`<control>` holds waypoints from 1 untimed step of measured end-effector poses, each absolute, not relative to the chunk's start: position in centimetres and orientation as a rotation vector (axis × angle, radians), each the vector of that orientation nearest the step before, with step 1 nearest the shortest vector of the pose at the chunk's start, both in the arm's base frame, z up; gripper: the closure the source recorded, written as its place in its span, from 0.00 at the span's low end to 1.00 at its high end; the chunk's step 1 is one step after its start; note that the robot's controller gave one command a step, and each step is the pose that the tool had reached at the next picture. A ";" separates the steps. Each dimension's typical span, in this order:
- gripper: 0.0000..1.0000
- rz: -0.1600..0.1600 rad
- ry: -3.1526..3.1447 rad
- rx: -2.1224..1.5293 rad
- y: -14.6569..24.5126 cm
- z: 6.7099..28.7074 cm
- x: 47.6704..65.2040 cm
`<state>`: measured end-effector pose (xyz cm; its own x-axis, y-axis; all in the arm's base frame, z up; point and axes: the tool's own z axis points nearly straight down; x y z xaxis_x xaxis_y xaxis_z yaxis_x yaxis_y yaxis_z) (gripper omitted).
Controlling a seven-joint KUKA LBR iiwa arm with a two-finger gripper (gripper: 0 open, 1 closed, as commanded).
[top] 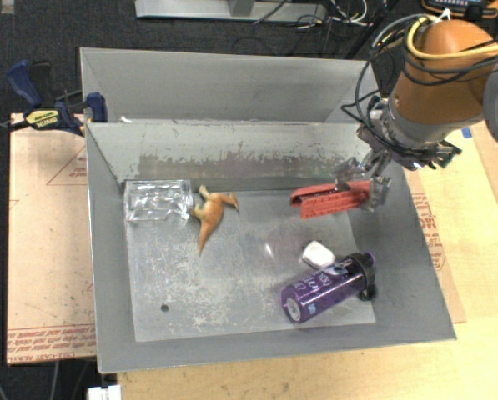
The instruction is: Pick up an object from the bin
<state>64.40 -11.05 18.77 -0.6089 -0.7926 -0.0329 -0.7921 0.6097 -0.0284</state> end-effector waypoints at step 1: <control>1.00 -0.022 2.778 -1.364 -10.9 21.1 64.5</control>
Offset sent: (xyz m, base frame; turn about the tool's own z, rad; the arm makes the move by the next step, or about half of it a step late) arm -0.0088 -0.0268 -0.0043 -0.1842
